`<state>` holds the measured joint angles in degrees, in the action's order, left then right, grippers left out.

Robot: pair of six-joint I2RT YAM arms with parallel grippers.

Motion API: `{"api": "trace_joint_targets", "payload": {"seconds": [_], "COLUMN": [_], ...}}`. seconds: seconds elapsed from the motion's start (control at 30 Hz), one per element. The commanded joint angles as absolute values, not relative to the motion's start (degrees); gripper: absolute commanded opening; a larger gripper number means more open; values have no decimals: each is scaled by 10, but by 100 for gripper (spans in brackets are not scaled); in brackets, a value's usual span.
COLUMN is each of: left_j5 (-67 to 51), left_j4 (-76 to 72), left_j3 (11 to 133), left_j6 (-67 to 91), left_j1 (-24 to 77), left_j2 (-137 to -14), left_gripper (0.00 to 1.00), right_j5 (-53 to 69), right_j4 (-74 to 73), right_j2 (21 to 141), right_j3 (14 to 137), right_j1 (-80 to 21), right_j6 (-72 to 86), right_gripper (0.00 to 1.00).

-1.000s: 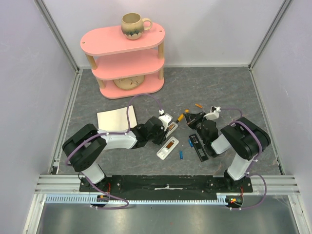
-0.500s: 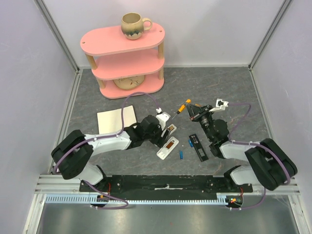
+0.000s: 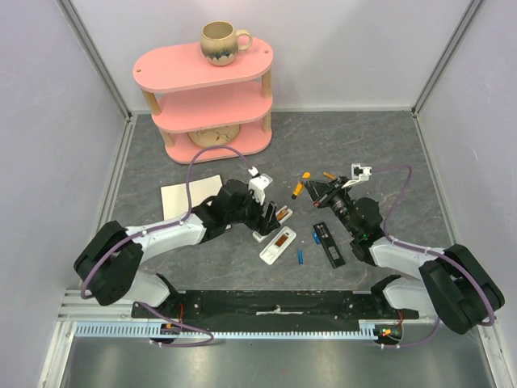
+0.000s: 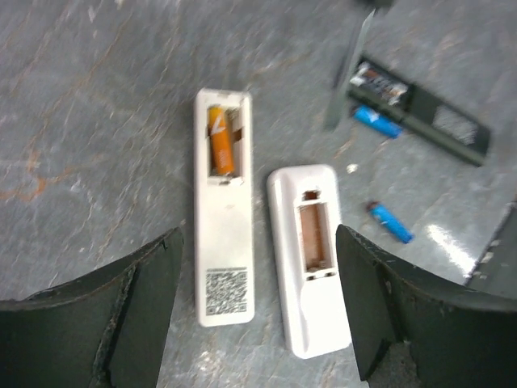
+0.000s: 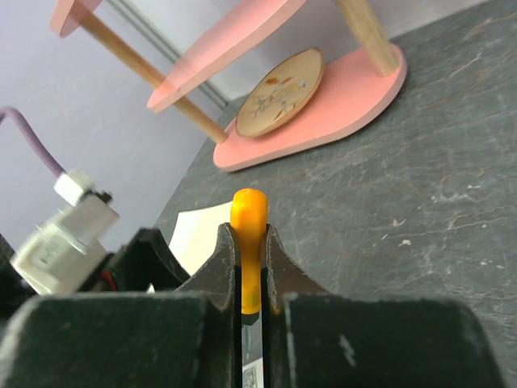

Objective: Unload the batteries from the remote control

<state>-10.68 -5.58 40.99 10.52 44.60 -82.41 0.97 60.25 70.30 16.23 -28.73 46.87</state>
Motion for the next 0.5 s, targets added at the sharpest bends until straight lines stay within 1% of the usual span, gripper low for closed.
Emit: {"api": "trace_joint_targets", "payload": {"seconds": [0.0,0.03,0.2,0.3,0.4,0.47], "left_j5": [-231,-244,-283,-304,-336,-353], "left_j4": [-156,-167,-185,-201,-232,-250], "left_j3": [407,410,464,491,509,511], "left_j6": [134,139,148,156,170,184], "left_j1": [424,419,409,409,408,408], "left_j2": [-773,-773,-810,-847,-876,-888], "left_gripper": [82,84,84,80,69,54], "right_j5": [82,86,105,117,126,127], "right_j4": [598,597,598,601,595,592], "right_j2": [688,686,671,665,661,657], "right_j3": [185,183,174,173,173,170], "right_j1": [-288,-288,-294,-299,-306,-308], "right_j6": [458,462,486,497,504,504], "right_gripper": [0,0,0,0,0,0]}}
